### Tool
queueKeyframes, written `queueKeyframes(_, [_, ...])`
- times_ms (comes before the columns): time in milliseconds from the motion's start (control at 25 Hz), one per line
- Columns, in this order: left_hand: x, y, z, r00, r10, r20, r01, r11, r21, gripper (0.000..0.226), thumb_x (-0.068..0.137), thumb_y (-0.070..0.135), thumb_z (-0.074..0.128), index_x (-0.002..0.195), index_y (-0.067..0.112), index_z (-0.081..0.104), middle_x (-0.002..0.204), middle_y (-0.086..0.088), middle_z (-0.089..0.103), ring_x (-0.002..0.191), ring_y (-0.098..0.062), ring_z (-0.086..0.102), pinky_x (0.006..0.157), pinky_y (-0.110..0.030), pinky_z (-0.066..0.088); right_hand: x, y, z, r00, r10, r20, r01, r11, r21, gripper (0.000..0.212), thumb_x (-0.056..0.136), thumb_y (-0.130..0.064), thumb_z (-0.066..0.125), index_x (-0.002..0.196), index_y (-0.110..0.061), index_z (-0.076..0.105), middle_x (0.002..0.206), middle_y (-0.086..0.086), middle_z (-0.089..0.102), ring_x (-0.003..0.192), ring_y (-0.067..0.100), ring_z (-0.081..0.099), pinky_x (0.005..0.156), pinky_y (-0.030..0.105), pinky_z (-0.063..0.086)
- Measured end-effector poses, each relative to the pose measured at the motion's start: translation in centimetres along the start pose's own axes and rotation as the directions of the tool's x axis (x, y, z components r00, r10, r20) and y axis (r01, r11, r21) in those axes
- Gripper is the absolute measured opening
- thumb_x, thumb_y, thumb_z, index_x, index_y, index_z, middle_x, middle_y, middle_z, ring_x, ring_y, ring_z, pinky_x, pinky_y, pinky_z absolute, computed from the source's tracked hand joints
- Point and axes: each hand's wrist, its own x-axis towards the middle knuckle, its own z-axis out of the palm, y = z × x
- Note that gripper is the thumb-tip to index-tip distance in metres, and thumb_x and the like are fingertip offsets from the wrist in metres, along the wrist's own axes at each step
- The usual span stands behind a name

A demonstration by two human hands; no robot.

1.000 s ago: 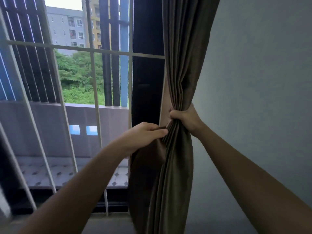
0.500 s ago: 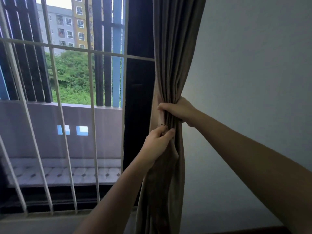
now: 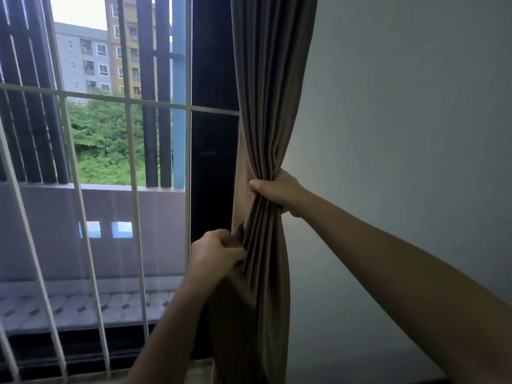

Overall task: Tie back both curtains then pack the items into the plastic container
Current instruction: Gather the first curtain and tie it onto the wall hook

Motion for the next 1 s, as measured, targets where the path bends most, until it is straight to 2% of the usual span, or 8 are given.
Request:
queueKeyframes(200, [0.8,0.5,-4.3,0.999,-0.041,0.035,0.037,0.993,0.111,0.018,0.082,0.027,0.068,0.070,0.016,0.061,0.071,-0.005,0.061,0.067,-0.018,0.058,0.059,-0.028,0.045,0.2,0.0,-0.2,0.999,0.013,-0.032,-0.012,1.000,0.016,0.031,0.072,-0.035,0.062,0.099,-0.031,0.047,0.091,-0.002,0.060,0.093,0.025,0.061,0.084,0.044,0.055])
queueKeyframes(320, [0.0,2.5,-4.1,0.982,-0.114,0.149,0.141,0.972,-0.189,0.019,0.086,0.032,0.064,0.080,0.015,0.068,0.074,-0.006,0.068,0.070,-0.019,0.063,0.066,-0.031,0.049,0.3,0.3,-0.2,0.999,0.025,-0.042,-0.024,0.999,0.021,0.032,0.073,-0.034,0.061,0.100,-0.032,0.045,0.091,-0.002,0.058,0.094,0.027,0.061,0.082,0.045,0.056])
queueKeyframes(440, [-1.4,3.2,-0.4,0.965,-0.053,0.256,0.111,0.970,-0.214,0.027,0.089,0.038,0.057,0.087,0.014,0.069,0.082,-0.005,0.069,0.077,-0.018,0.067,0.064,-0.029,0.050,0.5,-0.1,0.1,0.999,0.031,-0.044,-0.031,1.000,0.004,0.034,0.073,-0.035,0.060,0.104,-0.030,0.046,0.103,0.004,0.062,0.095,0.029,0.062,0.080,0.047,0.057])
queueKeyframes(560, [-1.4,2.3,3.7,0.984,0.031,0.177,0.022,0.957,-0.291,0.040,0.088,0.046,0.054,0.084,0.009,0.069,0.090,-0.015,0.067,0.091,-0.031,0.066,0.081,-0.045,0.055,0.4,-0.6,0.4,0.998,0.060,-0.015,-0.060,0.998,-0.015,0.051,0.070,-0.039,0.061,0.118,-0.024,0.048,0.106,0.007,0.063,0.095,0.031,0.063,0.079,0.049,0.057])
queueKeyframes(680, [-0.7,2.3,5.6,0.992,0.011,0.124,0.006,0.991,-0.132,0.035,0.085,0.057,0.045,0.082,0.030,0.067,0.121,-0.005,0.049,0.121,-0.027,0.035,0.097,-0.041,0.039,0.2,-0.9,0.4,0.996,0.077,0.036,-0.076,0.997,-0.017,0.068,0.060,-0.046,0.062,0.122,-0.022,0.046,0.106,0.006,0.064,0.093,0.029,0.064,0.079,0.048,0.057])
queueKeyframes(720, [-0.4,2.4,5.8,0.994,0.006,0.106,0.003,0.996,-0.086,0.029,0.086,0.054,0.044,0.086,0.034,0.065,0.130,-0.002,0.037,0.119,-0.023,0.026,0.099,-0.040,0.034,0.2,-0.9,0.5,0.996,0.079,0.048,-0.078,0.997,-0.010,0.073,0.056,-0.049,0.062,0.122,-0.022,0.046,0.105,0.005,0.064,0.092,0.028,0.064,0.078,0.047,0.057])
queueKeyframes(800, [0.3,2.1,6.2,0.999,0.031,0.034,-0.032,0.999,0.013,0.016,0.088,0.042,0.044,0.089,0.036,0.059,0.126,-0.001,0.027,0.113,-0.022,0.024,0.097,-0.041,0.033,0.2,-0.8,0.5,0.994,0.079,0.073,-0.081,0.997,0.019,0.080,0.050,-0.052,0.063,0.122,-0.022,0.046,0.105,0.004,0.064,0.091,0.026,0.064,0.077,0.045,0.058])
queueKeyframes(1000, [0.8,1.3,8.8,0.948,0.222,-0.230,-0.161,0.953,0.257,0.014,0.095,0.023,0.044,0.106,0.029,0.049,0.121,-0.010,0.035,0.114,-0.029,0.032,0.097,-0.046,0.037,0.2,-0.6,0.7,0.992,0.067,0.107,-0.077,0.992,0.098,0.089,0.044,-0.058,0.065,0.123,-0.024,0.046,0.109,0.003,0.062,0.097,0.025,0.062,0.078,0.042,0.056])
